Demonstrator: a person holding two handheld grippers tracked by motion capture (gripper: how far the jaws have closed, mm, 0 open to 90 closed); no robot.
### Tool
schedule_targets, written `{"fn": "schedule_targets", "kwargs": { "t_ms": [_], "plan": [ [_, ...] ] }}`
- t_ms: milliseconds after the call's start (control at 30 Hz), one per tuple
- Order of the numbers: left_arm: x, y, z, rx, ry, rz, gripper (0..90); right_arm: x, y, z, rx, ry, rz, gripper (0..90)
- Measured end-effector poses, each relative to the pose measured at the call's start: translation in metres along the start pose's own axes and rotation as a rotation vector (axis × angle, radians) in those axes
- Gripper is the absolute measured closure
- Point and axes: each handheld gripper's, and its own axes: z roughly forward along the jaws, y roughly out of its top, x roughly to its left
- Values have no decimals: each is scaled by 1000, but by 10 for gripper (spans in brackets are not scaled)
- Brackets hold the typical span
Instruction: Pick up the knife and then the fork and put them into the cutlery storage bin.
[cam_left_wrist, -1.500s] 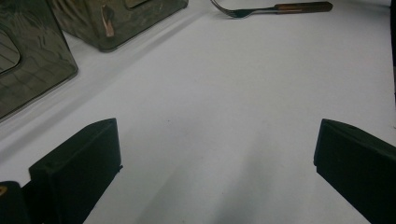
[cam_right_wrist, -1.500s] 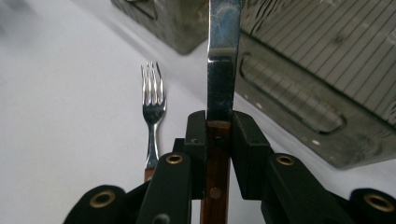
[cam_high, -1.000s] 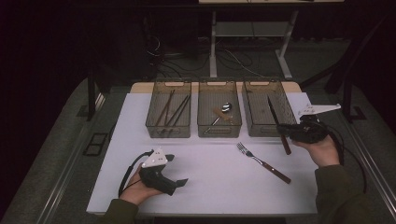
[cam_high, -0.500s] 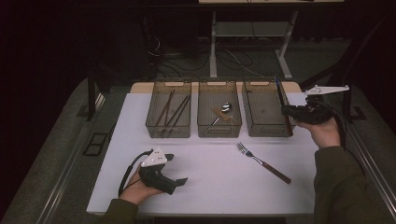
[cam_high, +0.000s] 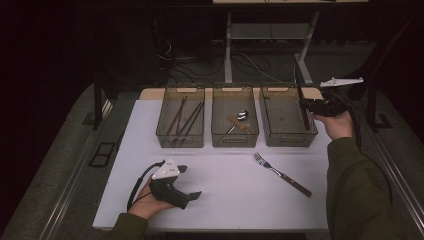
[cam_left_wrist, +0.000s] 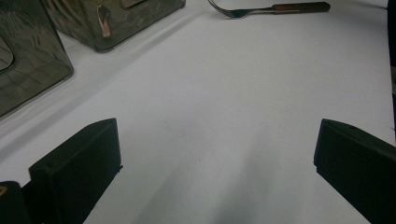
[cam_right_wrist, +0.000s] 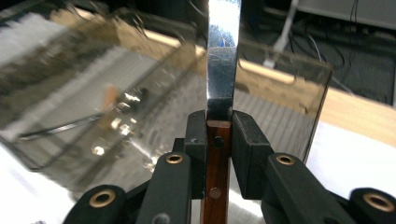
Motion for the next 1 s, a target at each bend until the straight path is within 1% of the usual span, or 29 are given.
{"fn": "schedule_targets", "kwargs": {
  "t_ms": [67, 100, 167, 233, 300, 333, 367, 400, 433, 467, 500, 567, 600, 667, 767, 833, 900, 967, 1000],
  "plan": [
    [0, 0, 0, -2, -2, 0, 0, -3, -4, 10, 33, -3, 10, 769],
    [0, 0, 0, -2, -2, 1, 0, -4, -6, 14, 50, -14, 11, 768],
    [0, 0, 0, -1, -5, 6, 0, -5, -9, 21, 78, -22, 5, 769],
    [0, 0, 0, -2, -5, 6, 0, -5, -12, 26, 98, -29, 1, 768],
    [-1, 0, 0, 0, -5, 8, 0, -6, -16, 32, 120, -27, 7, 768],
    [-1, 0, 0, 1, -5, 9, 0, -6, -17, 34, 132, -29, -8, 767],
    [-1, 0, 0, 1, -5, 10, 0, -6, -19, 36, 143, -36, -7, 765],
    [-1, 0, 0, 1, -5, 11, 0, -7, -20, 38, 158, -34, -5, 757],
    [-1, 0, 0, 1, -5, 10, 0, -7, -22, 39, 172, -34, -8, 730],
    [-1, 0, 0, 1, -6, 10, 0, -7, -23, 39, 171, -37, -3, 648],
    [-1, 0, 0, 1, -5, 10, 0, -8, -23, 38, 161, -25, 21, 604],
    [-1, 0, 0, 1, -6, 11, 0, -8, -23, 33, 134, -15, 34, 542],
    [-1, 1, 0, 3, -6, 11, 0, -8, -23, 30, 120, -16, 32, 527],
    [-1, 1, 0, 8, -6, 14, 0, -6, -24, 24, 106, 2, 33, 474],
    [-1, 1, 1, 8, -6, 16, 0, -2, -24, 13, 90, 27, 36, 443],
    [-1, 1, 1, 8, -5, 15, 0, 1, -25, 6, 83, 53, 41, 420],
    [-1, 1, 1, 7, -5, 14, 0, 6, -27, -2, 69, 60, 36, 406],
    [-2, 1, 1, 6, -5, 13, 0, 10, -29, -10, 61, 91, 43, 393],
    [-2, 1, 1, 7, -5, 12, 0, 12, -30, -13, 63, 96, 36, 388]
  ]
}}
